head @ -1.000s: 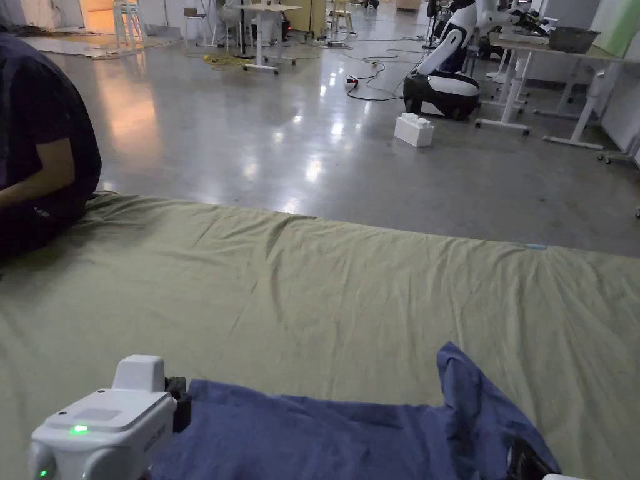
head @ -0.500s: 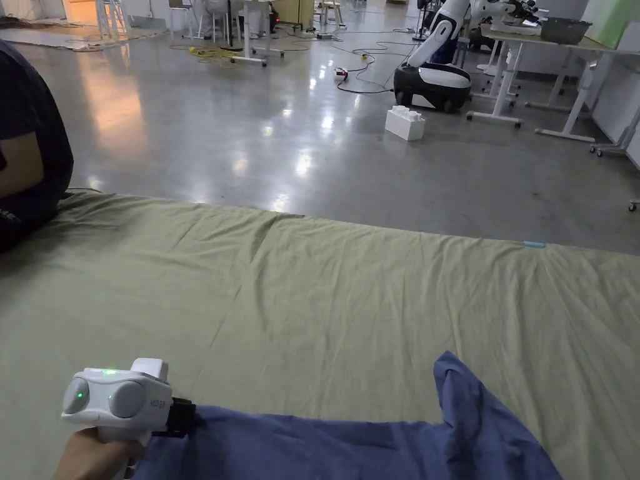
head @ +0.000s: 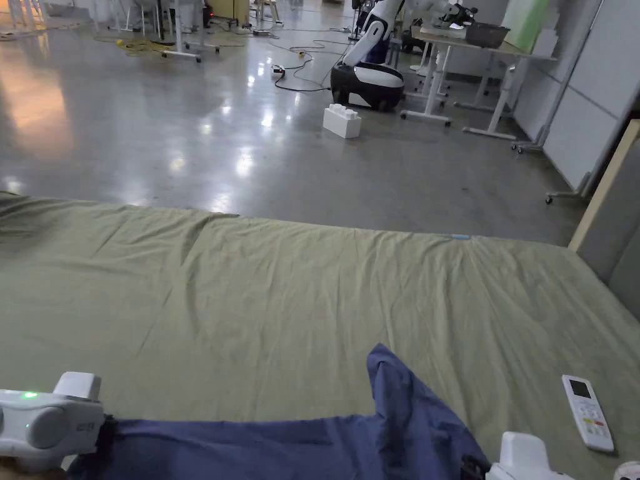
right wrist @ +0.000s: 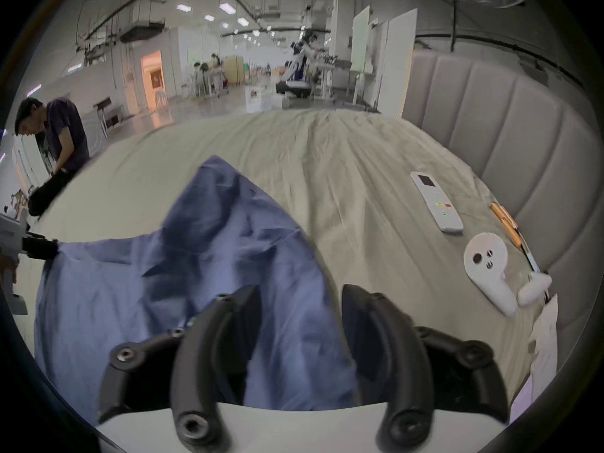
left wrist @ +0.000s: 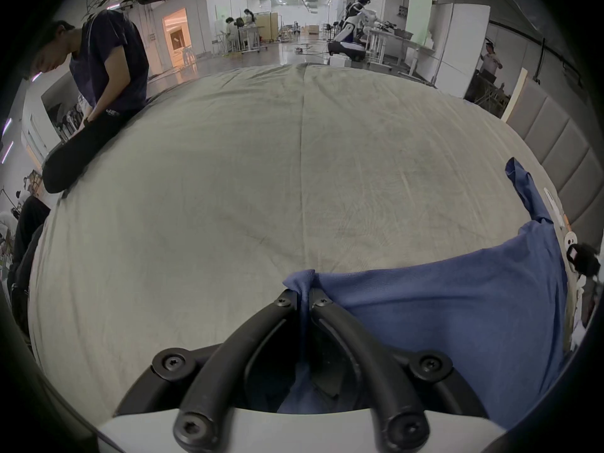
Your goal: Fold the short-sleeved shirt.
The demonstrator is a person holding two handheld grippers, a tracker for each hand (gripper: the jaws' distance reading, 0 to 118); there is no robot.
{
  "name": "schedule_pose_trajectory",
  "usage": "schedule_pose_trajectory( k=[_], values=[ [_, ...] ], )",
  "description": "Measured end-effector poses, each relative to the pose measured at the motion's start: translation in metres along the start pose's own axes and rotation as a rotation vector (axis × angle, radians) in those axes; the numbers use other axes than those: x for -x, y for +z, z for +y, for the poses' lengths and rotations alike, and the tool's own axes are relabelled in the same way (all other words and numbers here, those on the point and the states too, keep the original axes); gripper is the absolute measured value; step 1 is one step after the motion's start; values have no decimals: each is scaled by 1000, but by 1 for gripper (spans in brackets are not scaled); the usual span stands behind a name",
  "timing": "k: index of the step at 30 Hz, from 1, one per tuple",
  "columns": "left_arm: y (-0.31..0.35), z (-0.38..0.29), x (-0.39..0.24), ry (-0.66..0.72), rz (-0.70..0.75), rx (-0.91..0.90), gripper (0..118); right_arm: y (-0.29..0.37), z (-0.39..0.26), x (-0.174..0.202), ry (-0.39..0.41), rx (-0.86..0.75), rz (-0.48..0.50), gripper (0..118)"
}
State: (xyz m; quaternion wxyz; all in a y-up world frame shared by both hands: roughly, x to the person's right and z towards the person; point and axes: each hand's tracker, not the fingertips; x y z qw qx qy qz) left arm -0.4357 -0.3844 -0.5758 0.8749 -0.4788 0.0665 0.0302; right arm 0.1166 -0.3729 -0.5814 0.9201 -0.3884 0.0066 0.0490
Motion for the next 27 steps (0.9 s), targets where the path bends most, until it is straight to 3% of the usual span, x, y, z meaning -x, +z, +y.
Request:
schedule_pose_trajectory(
  k=[2, 5, 8, 12, 14, 18, 24, 27],
  values=[
    [6, -1, -1, -8, 9, -15, 6, -24, 16, -3, 26, 60, -7, 63],
    [12, 1, -2, -14, 19, -30, 6, -49, 33, -3, -4, 83, 40, 63],
    [16, 2, -2, -18, 26, -37, 6, -70, 43, 1, -2, 151, 81, 73],
    [17, 3, -1, -15, 30, -35, 6, -85, 42, 5, 0, 185, 74, 72],
    [18, 2, 0, -18, 36, -35, 6, -80, 44, 7, -1, 176, 52, 60],
    [22, -1, -2, -21, 46, -47, 6, -75, 43, 18, 97, 138, 11, 5],
    [39, -2, -2, 3, 40, -91, 6, -50, 39, 25, 147, 103, -15, 5],
    [51, -4, 0, -1, 37, -120, 6, -29, 40, 16, 94, 28, -37, 4]
  ],
)
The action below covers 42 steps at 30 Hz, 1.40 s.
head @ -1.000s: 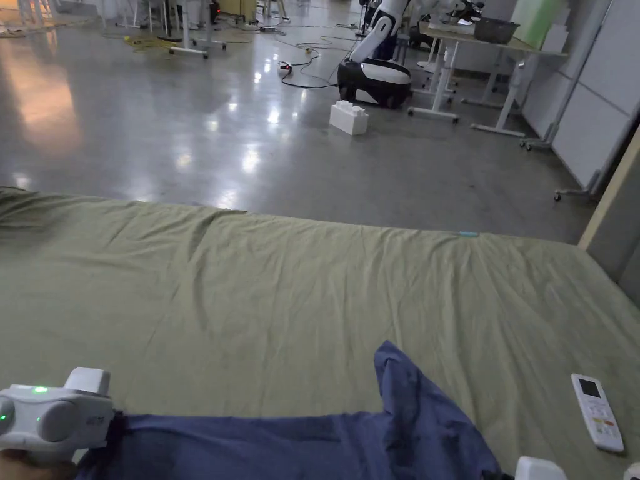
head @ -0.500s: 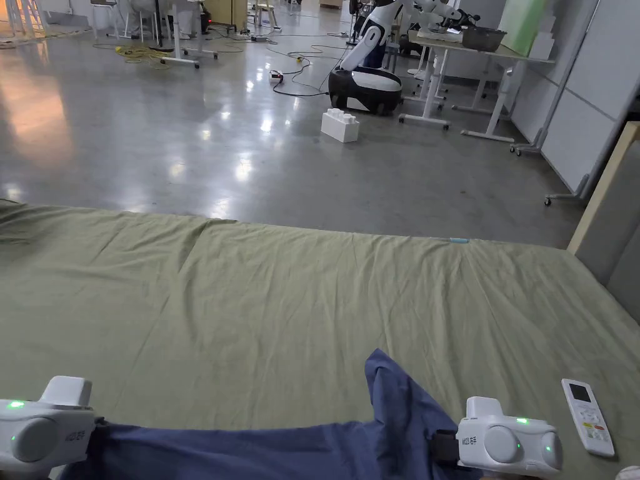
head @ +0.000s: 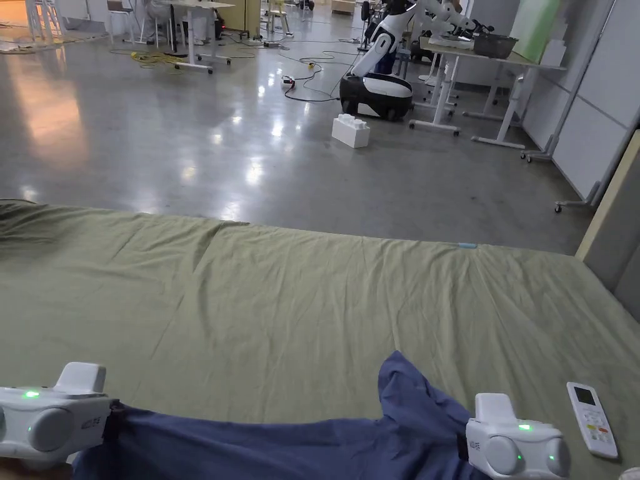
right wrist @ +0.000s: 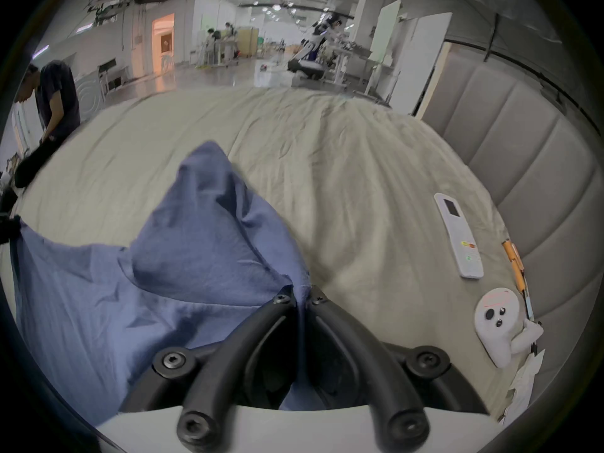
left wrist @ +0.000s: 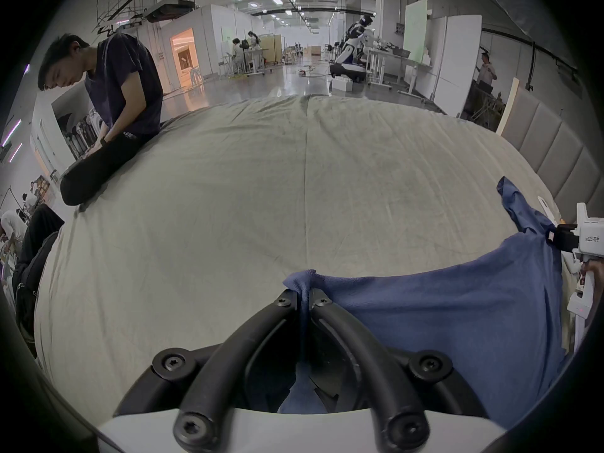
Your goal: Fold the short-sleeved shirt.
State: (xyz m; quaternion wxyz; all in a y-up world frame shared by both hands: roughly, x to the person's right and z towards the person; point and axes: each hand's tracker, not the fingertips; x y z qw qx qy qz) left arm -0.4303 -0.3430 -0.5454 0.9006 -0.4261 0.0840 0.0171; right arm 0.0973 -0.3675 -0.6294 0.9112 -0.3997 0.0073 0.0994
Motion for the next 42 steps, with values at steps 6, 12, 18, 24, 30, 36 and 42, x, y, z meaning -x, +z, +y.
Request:
schedule_pose_trajectory(
  k=[6, 12, 18, 24, 30, 36, 42],
  values=[
    [35, 6, 3, 24, -20, -80, 6, 48, 3, -19, -43, -113, 4, 4],
    [88, 20, 5, 26, -19, -192, 5, 118, 21, -28, 13, -311, -19, 4],
    [158, 49, 11, 51, -14, -316, 5, 186, 51, -45, -42, -421, -33, 4],
    [228, 80, 7, 54, -25, -420, 5, 249, 86, -57, -62, -527, -46, 4],
    [269, 118, 11, 46, -14, -490, 4, 284, 130, -70, -64, -618, -68, 4],
    [299, 169, 14, 41, 6, -539, 3, 311, 174, -71, -73, -684, -94, 4],
    [314, 229, 19, 43, 32, -595, 3, 322, 227, -67, -59, -736, -121, 4]
  ],
)
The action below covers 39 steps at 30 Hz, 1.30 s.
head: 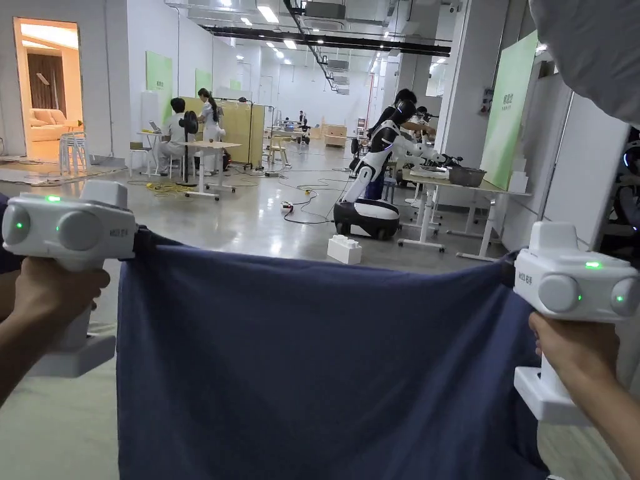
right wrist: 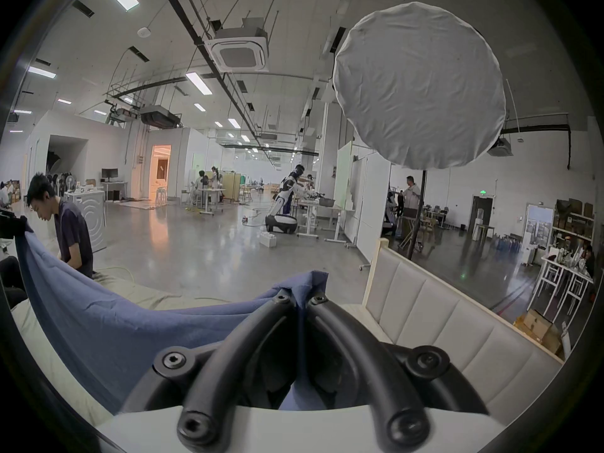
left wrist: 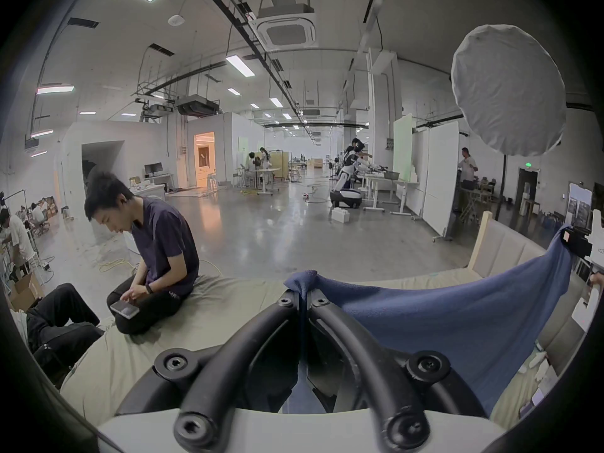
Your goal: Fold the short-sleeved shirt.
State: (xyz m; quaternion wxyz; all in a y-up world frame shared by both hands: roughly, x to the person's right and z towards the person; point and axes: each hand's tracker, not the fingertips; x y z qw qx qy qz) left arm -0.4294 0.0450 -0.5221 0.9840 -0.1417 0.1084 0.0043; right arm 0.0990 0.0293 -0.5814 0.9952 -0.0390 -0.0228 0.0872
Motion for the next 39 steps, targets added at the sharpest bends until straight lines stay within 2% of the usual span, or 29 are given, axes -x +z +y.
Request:
schedule_pose_trajectory(
  k=[9, 14, 16, 17, 22, 26, 37, 39],
  values=[
    [-36, 57, 7, -29, 45, -56, 3, -23, 56, 17, 28, -85, -25, 4],
    [-38, 67, 8, -10, 66, -84, 3, -33, 67, 18, 14, -140, -20, 4],
    [-36, 64, 7, -9, 70, -92, 3, -30, 66, 22, 63, -188, -36, 4],
    [-36, 60, 7, -5, 70, -93, 3, -28, 61, 22, 43, -178, -25, 4],
    [-34, 26, 6, -24, 71, -56, 3, -31, 29, 23, 34, -123, -5, 4],
    [-25, -16, 8, -7, 51, -17, 3, -22, -8, 26, 56, -59, 3, 4],
    [35, -139, 15, 15, 33, 44, 3, 45, -109, 8, 77, 17, 34, 4],
    [51, -158, 17, 19, 27, 51, 3, 82, -122, 12, 74, 22, 40, 4]
  ],
)
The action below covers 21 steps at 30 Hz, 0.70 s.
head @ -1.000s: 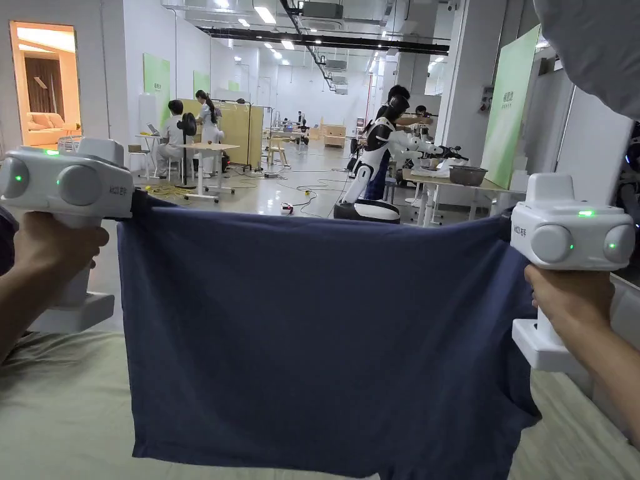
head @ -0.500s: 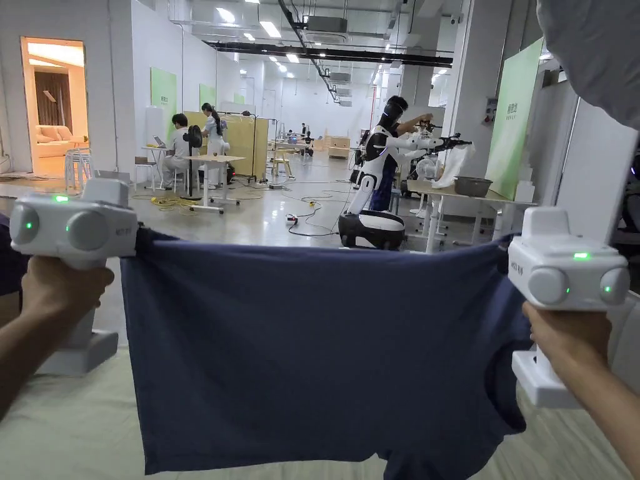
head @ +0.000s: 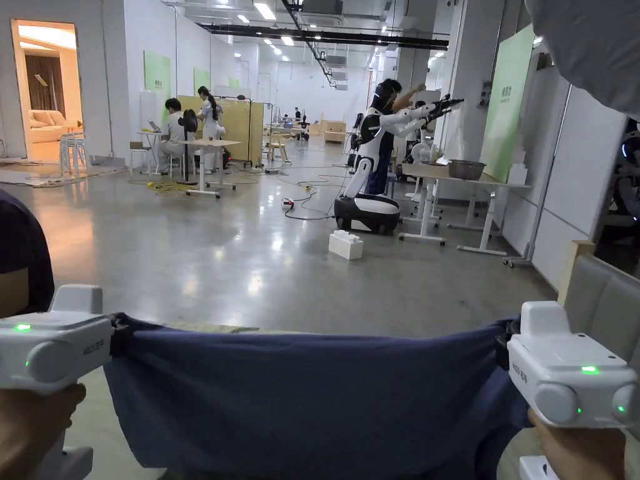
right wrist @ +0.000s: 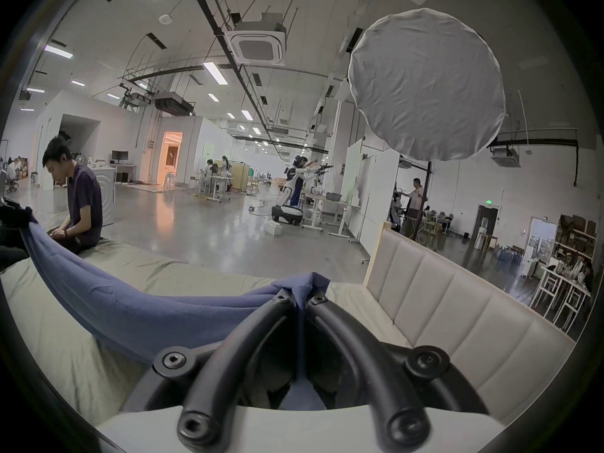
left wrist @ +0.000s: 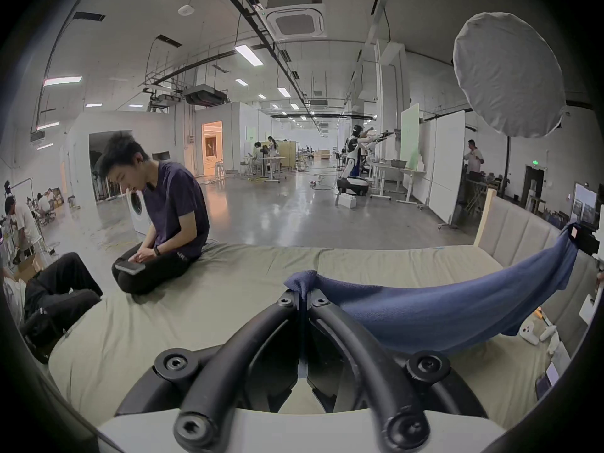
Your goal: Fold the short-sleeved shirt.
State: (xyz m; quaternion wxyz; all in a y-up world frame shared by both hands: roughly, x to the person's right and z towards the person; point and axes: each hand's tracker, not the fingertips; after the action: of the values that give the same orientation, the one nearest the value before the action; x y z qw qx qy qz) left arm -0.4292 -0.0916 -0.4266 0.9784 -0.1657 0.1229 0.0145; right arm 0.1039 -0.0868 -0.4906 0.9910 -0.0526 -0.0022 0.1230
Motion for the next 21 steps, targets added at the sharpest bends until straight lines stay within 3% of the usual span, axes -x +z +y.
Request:
schedule_pose_trajectory(
  k=[11, 12, 13, 16, 18, 21],
  values=[
    [95, -122, 18, 17, -18, 58, 3, 122, -91, 3, -26, 145, 57, 4],
    [103, -135, 21, 16, -23, 78, 3, 134, -102, 6, -23, 153, 56, 4],
    [110, -146, 23, 26, -19, 88, 3, 145, -108, 9, 30, 150, 69, 4],
    [126, -184, 34, 41, -13, 117, 3, 173, -137, 14, 33, 199, 89, 4],
    [140, -208, 40, 50, -4, 146, 3, 192, -152, 18, 83, 196, 88, 4],
    [157, -238, 48, 48, -1, 187, 3, 216, -179, 17, 44, 280, 97, 4]
  ],
)
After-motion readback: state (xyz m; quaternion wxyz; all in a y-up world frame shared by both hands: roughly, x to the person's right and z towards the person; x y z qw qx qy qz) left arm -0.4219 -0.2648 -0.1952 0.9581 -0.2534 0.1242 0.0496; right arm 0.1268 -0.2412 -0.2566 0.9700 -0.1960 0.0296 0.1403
